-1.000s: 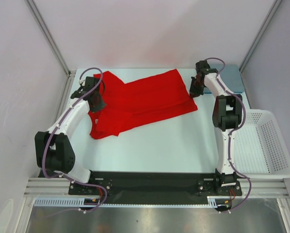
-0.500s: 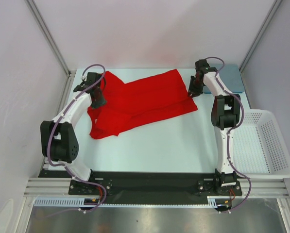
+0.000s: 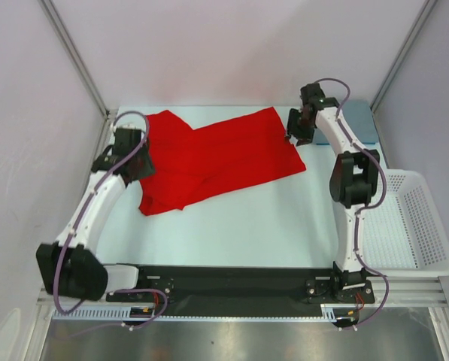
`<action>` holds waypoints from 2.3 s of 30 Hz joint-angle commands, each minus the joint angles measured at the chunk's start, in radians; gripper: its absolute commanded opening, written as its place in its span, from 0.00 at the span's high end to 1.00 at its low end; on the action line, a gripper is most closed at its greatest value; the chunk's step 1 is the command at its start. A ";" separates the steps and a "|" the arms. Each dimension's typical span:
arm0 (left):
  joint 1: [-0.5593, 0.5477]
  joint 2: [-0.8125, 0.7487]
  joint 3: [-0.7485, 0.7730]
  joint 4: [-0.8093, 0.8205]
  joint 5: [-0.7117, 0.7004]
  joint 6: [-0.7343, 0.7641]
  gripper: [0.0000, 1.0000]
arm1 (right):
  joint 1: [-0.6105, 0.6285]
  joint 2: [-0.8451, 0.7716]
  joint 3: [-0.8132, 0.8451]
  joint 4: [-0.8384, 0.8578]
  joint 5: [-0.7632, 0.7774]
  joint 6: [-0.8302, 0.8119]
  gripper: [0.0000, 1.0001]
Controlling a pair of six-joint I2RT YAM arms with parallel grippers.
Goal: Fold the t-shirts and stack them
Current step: Fold the tshirt
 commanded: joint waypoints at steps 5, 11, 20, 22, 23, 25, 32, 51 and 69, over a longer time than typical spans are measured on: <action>0.035 -0.134 -0.284 0.064 0.253 -0.048 0.53 | 0.312 -0.296 -0.397 0.397 -0.332 0.228 0.45; 0.110 -0.111 -0.345 0.097 0.374 -0.026 0.70 | 0.490 -0.256 -0.606 0.854 -0.498 0.561 0.46; 0.158 0.007 -0.428 0.203 0.452 -0.063 0.94 | 0.581 -0.130 -0.614 1.034 -0.566 0.748 0.62; 0.167 0.048 -0.431 0.212 0.435 -0.065 0.97 | 0.578 -0.121 -0.612 1.034 -0.577 0.758 0.63; 0.182 0.064 -0.429 0.216 0.426 -0.065 0.98 | 0.576 -0.118 -0.620 1.040 -0.578 0.761 0.63; 0.199 0.090 -0.423 0.216 0.389 -0.063 1.00 | 0.569 -0.118 -0.621 1.037 -0.574 0.757 0.64; 0.317 0.217 -0.406 0.215 0.365 -0.062 1.00 | 0.541 -0.097 -0.626 1.014 -0.581 0.735 0.65; 0.391 0.021 -0.417 0.206 0.609 -0.071 0.91 | 0.555 0.037 -0.540 0.998 -0.549 0.777 0.51; 0.390 0.169 -0.403 0.239 0.509 -0.052 0.93 | 0.553 0.086 -0.517 1.105 -0.443 0.892 0.58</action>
